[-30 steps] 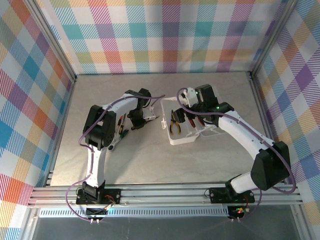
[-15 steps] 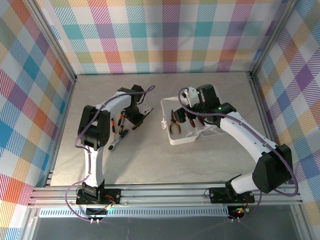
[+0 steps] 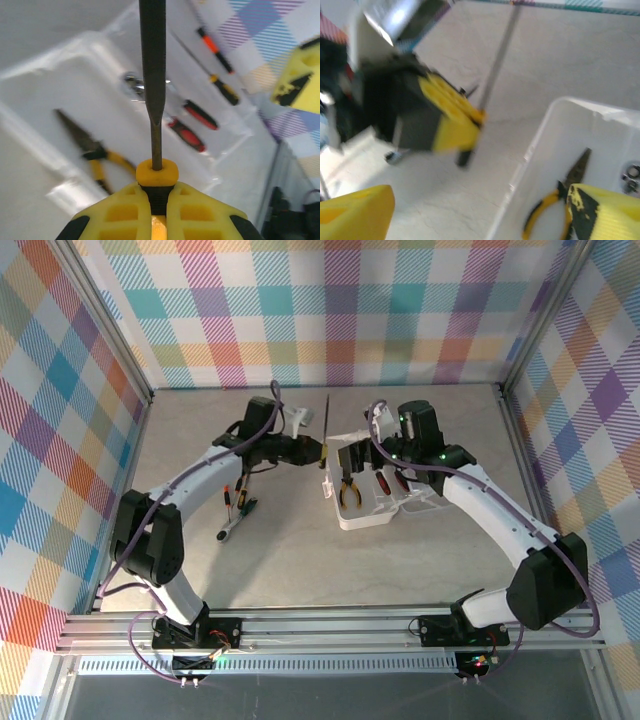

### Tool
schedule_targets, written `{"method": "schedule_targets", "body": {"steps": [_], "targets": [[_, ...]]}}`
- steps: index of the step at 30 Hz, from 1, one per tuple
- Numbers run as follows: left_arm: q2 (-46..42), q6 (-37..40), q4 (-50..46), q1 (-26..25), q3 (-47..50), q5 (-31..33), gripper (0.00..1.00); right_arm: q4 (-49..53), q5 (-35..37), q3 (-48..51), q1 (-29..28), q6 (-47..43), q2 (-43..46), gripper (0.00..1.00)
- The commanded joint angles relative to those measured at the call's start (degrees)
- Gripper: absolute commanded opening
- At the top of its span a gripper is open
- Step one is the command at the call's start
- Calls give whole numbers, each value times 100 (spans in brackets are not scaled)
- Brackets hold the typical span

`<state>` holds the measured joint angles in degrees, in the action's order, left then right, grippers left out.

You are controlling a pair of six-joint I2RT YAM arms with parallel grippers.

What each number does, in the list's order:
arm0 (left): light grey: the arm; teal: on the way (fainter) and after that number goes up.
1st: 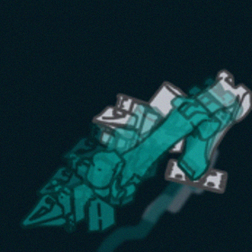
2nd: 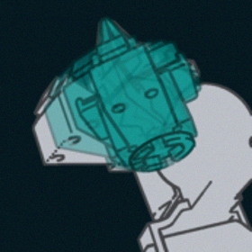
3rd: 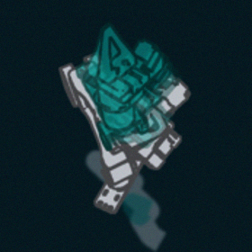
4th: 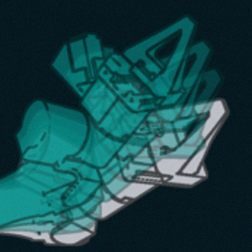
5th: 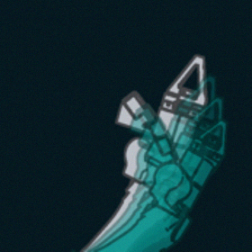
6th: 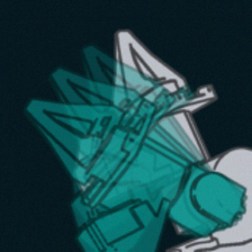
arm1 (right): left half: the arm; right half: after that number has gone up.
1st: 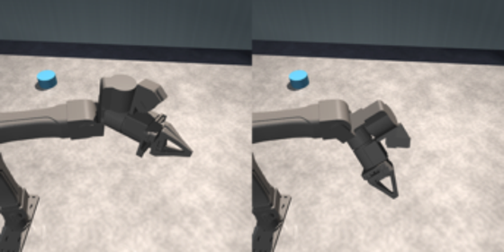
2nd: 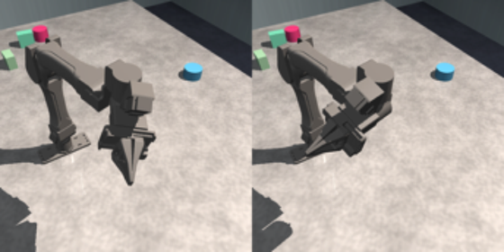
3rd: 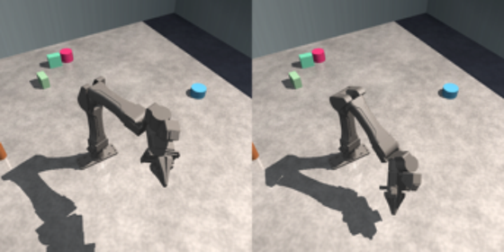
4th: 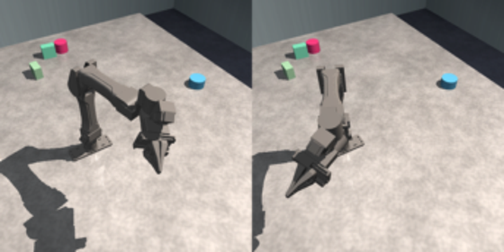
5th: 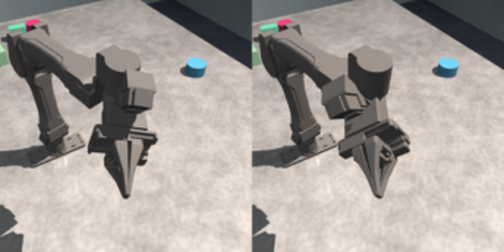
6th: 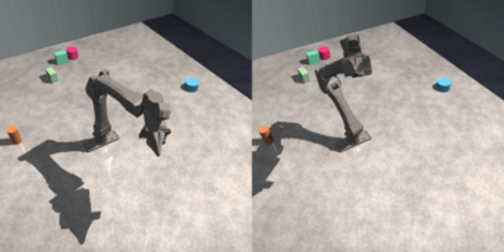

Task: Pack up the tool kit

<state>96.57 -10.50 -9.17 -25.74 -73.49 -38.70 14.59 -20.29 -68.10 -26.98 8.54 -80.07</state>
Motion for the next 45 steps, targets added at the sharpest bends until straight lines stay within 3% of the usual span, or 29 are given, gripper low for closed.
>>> {"method": "schedule_targets", "body": {"steps": [1,11,16,21,24,26,27,29,30,31,35,38,45], "targets": [[-24,-1249,1814,-234,233,-844,0,-689,-358,-319,44,518,-232,77],[45,-1629,2611,-500,366,-1141,0,-651,194,-389,62,709,-487,52],[26,-1622,2664,-553,379,-1340,0,-659,280,-474,62,715,-629,46],[-15,-1582,2701,-604,441,-1468,0,-687,289,-564,62,734,-748,25],[-25,-1517,2680,-617,459,-1519,0,-647,335,-603,75,730,-775,1],[-19,-1358,2422,-617,406,-1473,0,-580,397,-614,86,672,-721,0],[-16,-1224,2190,-609,347,-1418,3,-525,419,-612,109,631,-690,0],[23,-740,1317,-574,114,-1053,50,-303,533,-656,202,464,-600,0],[34,-476,852,-549,-9,-844,65,-163,601,-689,276,379,-561,0],[31,-140,334,-523,-158,-560,99,23,660,-742,387,271,-522,0],[86,849,-1666,-438,-781,1406,100,1106,1094,-1170,870,-335,-538,0],[339,872,-2697,-312,-1234,2853,100,1878,1477,-1479,1118,-725,-701,0],[359,692,-3084,169,-977,3737,100,2579,2499,-1710,1187,-1239,-1315,0]]}}
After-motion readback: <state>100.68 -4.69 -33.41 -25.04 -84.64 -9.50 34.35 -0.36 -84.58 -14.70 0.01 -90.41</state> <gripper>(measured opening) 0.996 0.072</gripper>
